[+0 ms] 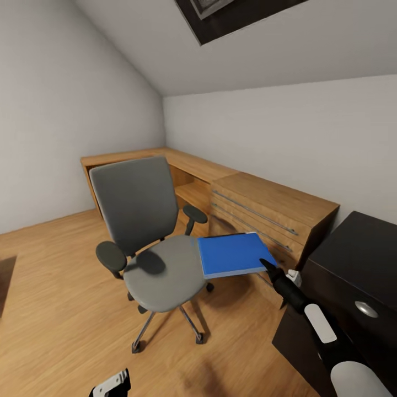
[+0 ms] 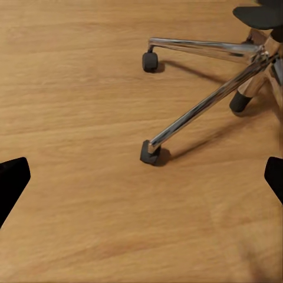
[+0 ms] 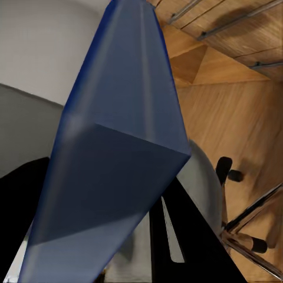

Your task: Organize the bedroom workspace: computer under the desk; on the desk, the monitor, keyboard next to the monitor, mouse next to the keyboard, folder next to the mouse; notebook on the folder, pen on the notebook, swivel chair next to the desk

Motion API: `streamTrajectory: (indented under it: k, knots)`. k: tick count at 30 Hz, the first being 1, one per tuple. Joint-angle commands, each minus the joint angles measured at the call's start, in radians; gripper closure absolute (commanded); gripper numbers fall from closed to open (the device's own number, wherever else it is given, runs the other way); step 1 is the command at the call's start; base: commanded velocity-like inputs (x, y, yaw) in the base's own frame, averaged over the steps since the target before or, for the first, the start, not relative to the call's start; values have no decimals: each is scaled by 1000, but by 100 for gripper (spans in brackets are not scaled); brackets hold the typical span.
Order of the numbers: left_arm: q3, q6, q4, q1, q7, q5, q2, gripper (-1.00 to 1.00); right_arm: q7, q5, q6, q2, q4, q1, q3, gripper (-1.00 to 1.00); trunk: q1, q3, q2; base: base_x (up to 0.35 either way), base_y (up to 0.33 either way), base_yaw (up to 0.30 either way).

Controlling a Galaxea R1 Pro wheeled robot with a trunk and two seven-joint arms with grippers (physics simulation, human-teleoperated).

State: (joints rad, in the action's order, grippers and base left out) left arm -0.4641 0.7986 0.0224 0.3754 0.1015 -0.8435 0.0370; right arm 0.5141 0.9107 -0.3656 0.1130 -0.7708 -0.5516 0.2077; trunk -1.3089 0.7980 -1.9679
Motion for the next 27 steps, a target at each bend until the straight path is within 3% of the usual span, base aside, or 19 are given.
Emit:
streamTrajectory:
  k: [1, 3, 6, 20, 27]
  knots:
    - [-8, 2, 0, 0, 10, 1, 1, -100, 1, 8, -9, 0, -2, -1, -20, 100, 4, -2, 7, 0, 0, -26]
    - [-8, 2, 0, 0, 10, 1, 1, -100, 1, 8, -9, 0, -19, -1, -64, 100, 12, -9, 21, 0, 0, -14]
    - [-8, 2, 0, 0, 10, 1, 1, -100, 1, 8, -9, 0, -37, -1, -96, 100, 23, -18, 42, 0, 0, -6]
    - [-8, -7, -1, 0, 6, 2, 2, -100, 49, 7, -14, 1, -41, -1, -115, 100, 77, -62, 140, 0, 0, 0]
    - [-11, -87, -1, 0, -2, 4, 4, -100, 54, 3, -8, -1, -42, -1, -156, 100, 104, -84, 189, 0, 0, 0]
